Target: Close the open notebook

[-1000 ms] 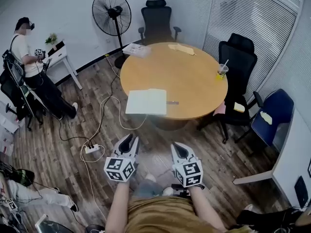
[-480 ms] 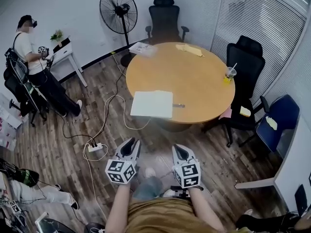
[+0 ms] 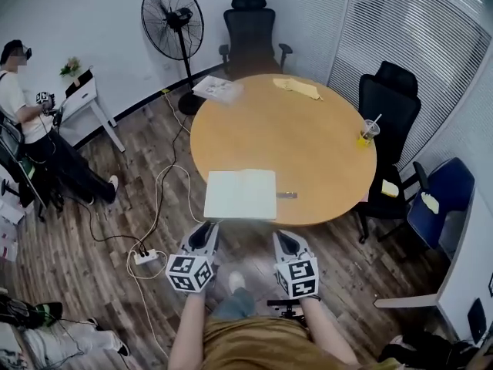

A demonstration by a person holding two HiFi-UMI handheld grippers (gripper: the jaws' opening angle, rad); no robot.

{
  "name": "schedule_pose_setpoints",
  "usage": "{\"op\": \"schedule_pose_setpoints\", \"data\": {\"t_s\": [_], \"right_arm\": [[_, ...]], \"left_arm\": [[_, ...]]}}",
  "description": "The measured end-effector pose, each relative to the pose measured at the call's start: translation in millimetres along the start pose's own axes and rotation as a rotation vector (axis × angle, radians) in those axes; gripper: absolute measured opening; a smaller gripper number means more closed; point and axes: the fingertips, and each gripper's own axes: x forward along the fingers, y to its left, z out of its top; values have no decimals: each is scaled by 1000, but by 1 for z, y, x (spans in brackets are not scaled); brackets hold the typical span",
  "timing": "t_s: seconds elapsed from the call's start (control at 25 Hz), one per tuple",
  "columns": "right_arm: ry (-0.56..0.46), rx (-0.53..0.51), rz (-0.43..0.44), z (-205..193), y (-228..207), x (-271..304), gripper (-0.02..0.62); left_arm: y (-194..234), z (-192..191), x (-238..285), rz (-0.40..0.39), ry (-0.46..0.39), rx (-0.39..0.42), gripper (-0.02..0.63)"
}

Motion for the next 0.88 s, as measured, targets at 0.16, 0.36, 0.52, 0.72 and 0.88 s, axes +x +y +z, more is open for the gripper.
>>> {"op": "schedule_pose_setpoints", "data": {"t_s": [0.16,0.36,0.52,0.72,0.88], "right_arm": [[5,6,-48,21,-18,44,11],[19,-11,-90,36,-22,80,12],[18,-20,-128,44,-29,95,12],[45,9,-169,37,-41,105,12],[66,34,-177,28,-48,111,12]], "left_arm": [[39,18,42,-14,5,-21,100],[73,19,79,-48,30,-55,100],[88,13,100,-79,46,-75,100],[100,4,120,-101,96,-90,100],[110,1,130,-91,116,-99,94]]}}
